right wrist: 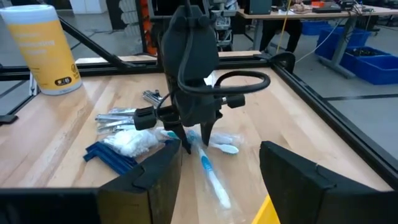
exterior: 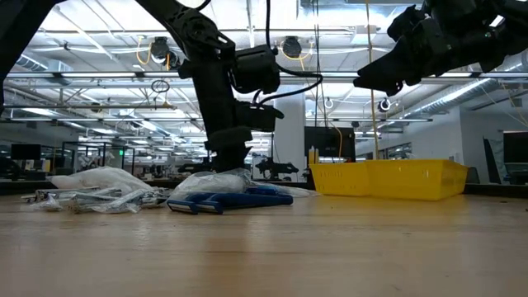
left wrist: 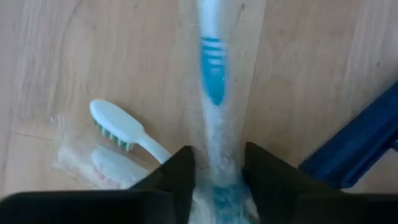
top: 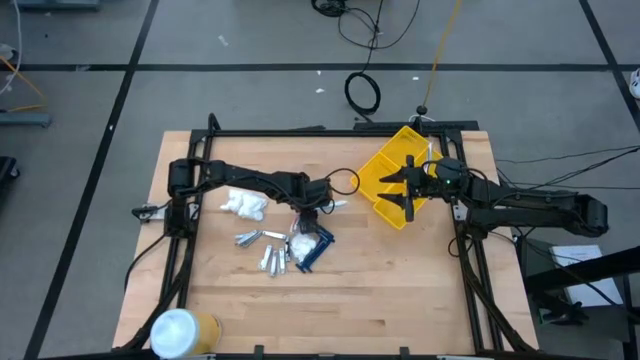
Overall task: Pick & Place Travel size toiletries
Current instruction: Put the blue toothbrush into the top right yellow bin
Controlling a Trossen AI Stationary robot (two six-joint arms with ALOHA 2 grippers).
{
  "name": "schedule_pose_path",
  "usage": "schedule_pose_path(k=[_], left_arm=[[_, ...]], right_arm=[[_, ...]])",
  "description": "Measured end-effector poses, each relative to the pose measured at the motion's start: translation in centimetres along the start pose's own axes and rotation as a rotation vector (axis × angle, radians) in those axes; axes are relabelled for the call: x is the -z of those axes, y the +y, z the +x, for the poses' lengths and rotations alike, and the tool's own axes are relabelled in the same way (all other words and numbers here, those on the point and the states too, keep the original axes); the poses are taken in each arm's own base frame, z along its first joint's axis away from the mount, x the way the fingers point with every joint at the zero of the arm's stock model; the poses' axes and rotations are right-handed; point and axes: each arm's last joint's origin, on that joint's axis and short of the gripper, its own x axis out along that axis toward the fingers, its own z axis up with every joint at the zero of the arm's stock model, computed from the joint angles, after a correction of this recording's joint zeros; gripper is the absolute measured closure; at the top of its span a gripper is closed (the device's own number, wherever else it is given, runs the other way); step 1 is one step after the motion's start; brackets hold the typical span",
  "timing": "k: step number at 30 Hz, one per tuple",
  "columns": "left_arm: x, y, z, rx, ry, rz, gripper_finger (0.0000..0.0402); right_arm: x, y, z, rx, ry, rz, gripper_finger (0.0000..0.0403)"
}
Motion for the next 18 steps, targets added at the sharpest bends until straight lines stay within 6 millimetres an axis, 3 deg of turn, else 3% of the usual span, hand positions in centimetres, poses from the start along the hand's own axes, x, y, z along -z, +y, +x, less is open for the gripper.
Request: schedule_pose_path(k=[5, 10, 18], left_arm=[[-0.6, 0.1, -0.3, 0.000, -0.027, 0.019, 0.0379], [-1.9, 0.0, -2.2, -0.001, -0.097, 0.068, 0.0364], [-3.2, 0.1, -9.2, -0.013, -0.325, 0.194, 0.0381]], right_arm=[[0.0, 0.0, 0.0, 0.002, 0.000, 0.002, 0.0200], [0.0, 0.0, 0.0, 0.002, 0.000, 0.003, 0.0200], [-0.1, 0.0, 0.0, 0.004, -0.008, 0.001, 0.0200]])
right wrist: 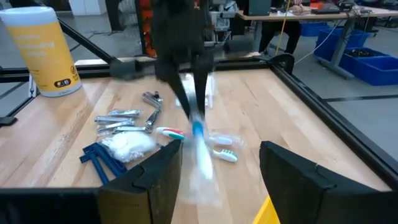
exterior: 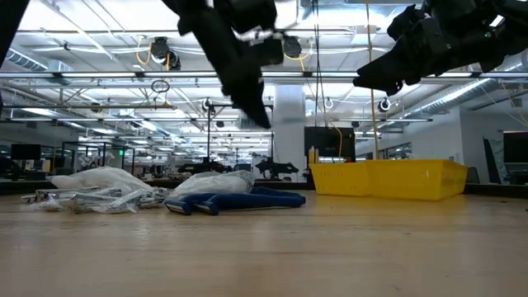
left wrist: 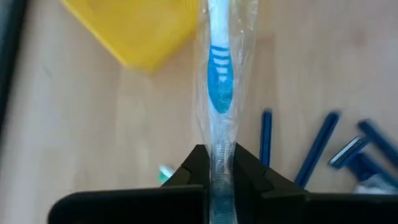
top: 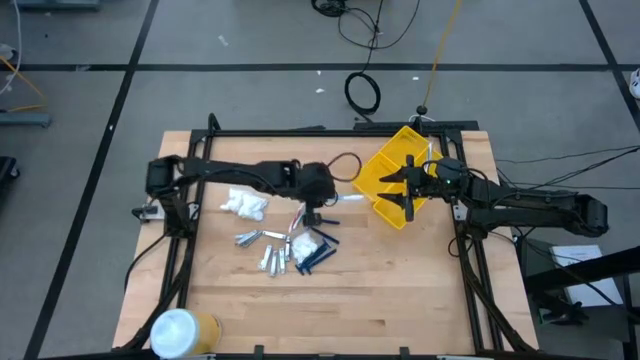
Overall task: Pick & Place Travel size toiletries
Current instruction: Put the blue toothbrush into the top right yellow bin
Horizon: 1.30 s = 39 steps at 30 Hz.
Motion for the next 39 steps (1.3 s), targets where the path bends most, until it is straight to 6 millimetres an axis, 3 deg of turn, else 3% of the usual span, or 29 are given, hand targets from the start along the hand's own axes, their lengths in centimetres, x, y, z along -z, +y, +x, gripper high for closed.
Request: schedule_pose_path(k=[2, 5, 10, 14, 19, 25, 33, 39], left_arm=[[-0.3, 0.8, -1.4, 0.016, -0.107, 0.013, 0.0381], [0.9, 2.3, -2.4, 0.084, -0.288, 0.022, 0.0381], [3.8, 4.4, -1.9, 0.144, -0.670, 0.002, 0.0382], [4.2, 4.4, -1.7, 0.164, -0.980, 0.051, 0.0382], [3.7, 4.0, 0.1, 0.188, -1.022, 0.065, 0.0379], [3.1, 4.2, 1.9, 0.215, -0.999, 0.041, 0.0381], [2.7, 4.4, 2.4, 0.219, -0.999, 0.039, 0.0374], [2.8, 4.3, 2.5, 0.224, -0.984, 0.032, 0.0373]], right_arm=[[0.0, -0.1, 0.0, 0.025, 0.002, 0.000, 0.0200], [0.3, -0.2, 0.0, 0.083, 0.033, 0.006, 0.0200], [0.7, -0.4, 0.0, 0.140, 0.069, 0.021, 0.0200], [0.7, -0.6, 0.5, 0.151, -0.080, 0.047, 0.0200], [1.4, -0.5, 1.3, 0.133, -0.309, 0.022, 0.0200], [1.0, 0.4, 3.2, 0.028, -0.458, -0.079, 0.0194], [0.2, 1.2, 6.6, -0.045, -0.460, -0.096, 0.0156], [-0.7, 1.2, 8.1, -0.049, -0.473, -0.097, 0.0158]])
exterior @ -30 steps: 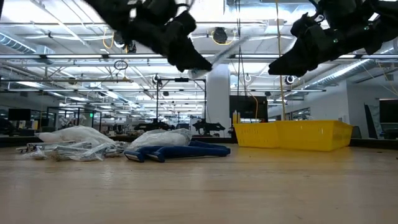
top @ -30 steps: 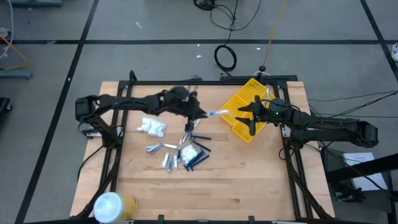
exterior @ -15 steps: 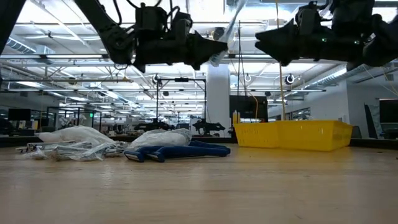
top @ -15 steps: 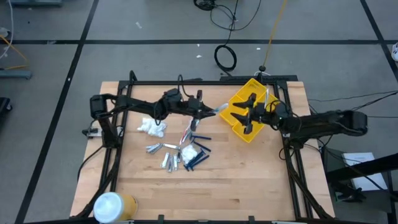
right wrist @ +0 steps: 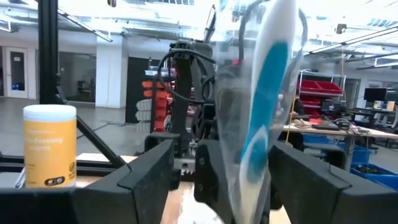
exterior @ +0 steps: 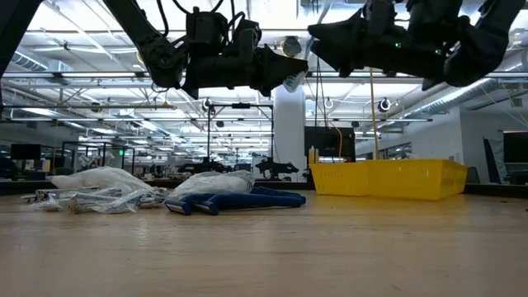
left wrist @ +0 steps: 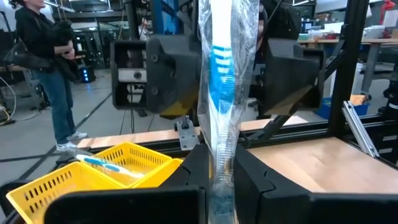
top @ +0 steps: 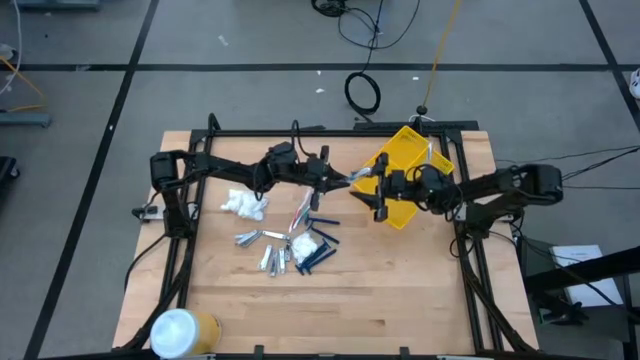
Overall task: Pick & Place Travel size toiletries
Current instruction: Put the blue toothbrush into the top right yellow bin
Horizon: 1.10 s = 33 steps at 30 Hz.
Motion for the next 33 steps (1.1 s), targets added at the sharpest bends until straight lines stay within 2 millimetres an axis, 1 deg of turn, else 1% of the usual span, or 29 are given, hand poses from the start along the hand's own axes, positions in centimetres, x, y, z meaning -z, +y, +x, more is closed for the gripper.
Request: schedule_pose_path(k=[3, 6, 15, 16, 20, 24, 26, 28, 30, 33], left_arm=[[0.2, 0.0, 0.0, 0.001, 0.014, -0.008, 0.0372], [0.1, 0.0, 0.0, 0.002, 0.009, -0.001, 0.0372], [0.3, -0.3, 0.2, -0.004, 0.028, 0.001, 0.0371], [0.3, -0.5, 0.3, -0.014, 0.035, 0.006, 0.0371], [0.5, -1.0, 0.6, -0.077, 0.066, 0.026, 0.0371], [0.7, -1.2, 0.9, -0.209, 0.098, -0.002, 0.0361], [0.8, -1.2, 0.8, -0.265, 0.122, -0.015, 0.0340], [0.5, -1.3, 0.8, -0.302, 0.123, -0.008, 0.0309], [-0.4, -1.5, 0.7, -0.343, 0.105, 0.011, 0.0274], [-2.3, -1.9, 0.4, -0.423, 0.064, 0.058, 0.0219]], right_arm=[[0.1, 0.0, 0.1, 0.004, 0.005, 0.001, 0.0178], [0.1, 0.0, 0.1, 0.007, 0.006, 0.001, 0.0213], [0.1, -0.2, 0.1, 0.055, 0.015, 0.021, 0.0364], [0.2, -0.2, 0.1, 0.055, 0.021, 0.020, 0.0369], [0.5, -0.2, 0.1, 0.060, 0.052, 0.006, 0.0369], [0.8, -0.3, 0.0, 0.102, 0.083, 0.009, 0.0369], [0.9, -0.4, 0.0, 0.126, 0.110, 0.008, 0.0369], [0.8, -0.6, -0.2, 0.155, 0.139, 0.000, 0.0369], [0.7, -0.9, -0.5, 0.196, 0.183, -0.014, 0.0369], [0.3, -1.4, -1.1, 0.257, 0.250, -0.028, 0.0369]])
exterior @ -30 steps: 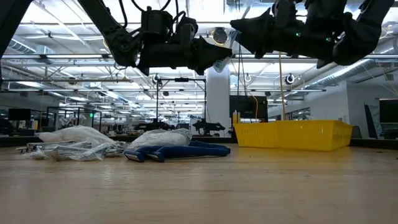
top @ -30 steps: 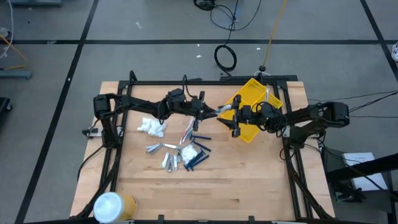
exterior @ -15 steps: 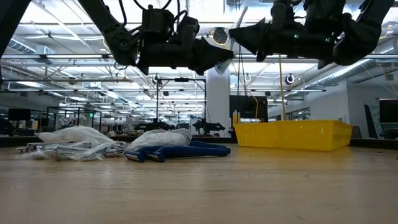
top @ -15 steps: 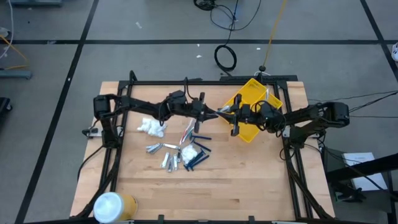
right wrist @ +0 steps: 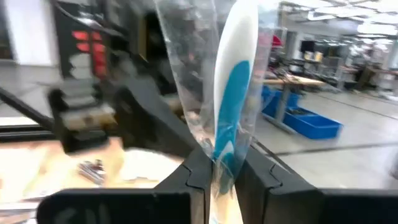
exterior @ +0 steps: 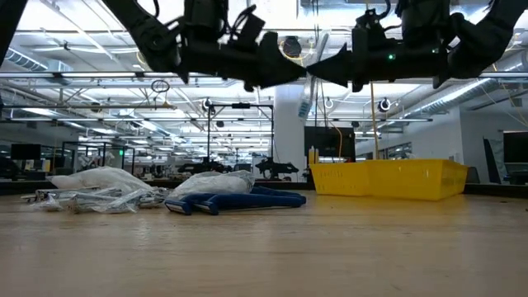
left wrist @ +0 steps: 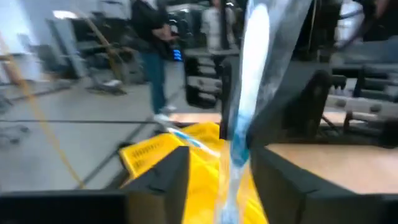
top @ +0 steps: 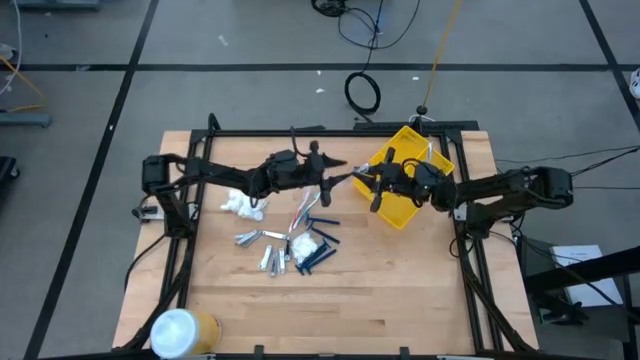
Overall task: Pick & Place Travel size toiletries
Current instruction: Put the blue toothbrush into the top right yellow bin
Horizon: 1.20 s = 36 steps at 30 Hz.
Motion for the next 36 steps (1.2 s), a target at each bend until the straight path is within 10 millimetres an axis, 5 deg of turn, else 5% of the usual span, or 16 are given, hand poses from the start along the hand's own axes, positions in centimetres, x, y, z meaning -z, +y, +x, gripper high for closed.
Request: schedule_pose_path(k=[5, 12, 23, 36], left_arm=[[-2.0, -0.5, -0.8, -0.037, -0.019, 0.067, 0.0144], [-1.7, -0.1, -1.2, -0.051, 0.086, 0.093, 0.0094], [-0.6, 1.0, -1.4, -0.097, 0.190, 0.068, 0.0107], [-0.5, 1.2, -1.4, -0.105, 0.192, 0.042, 0.0126]], right_arm=[[-1.2, -0.8, -1.4, 0.101, 0.056, -0.020, 0.0369], [-2.3, -2.0, -5.6, 0.438, 0.266, -0.089, 0.0369], [-1.7, -3.4, -12.3, 0.791, 0.447, 0.121, 0.0366], [3.8, -3.7, -13.6, 0.889, 0.533, 0.302, 0.0360]])
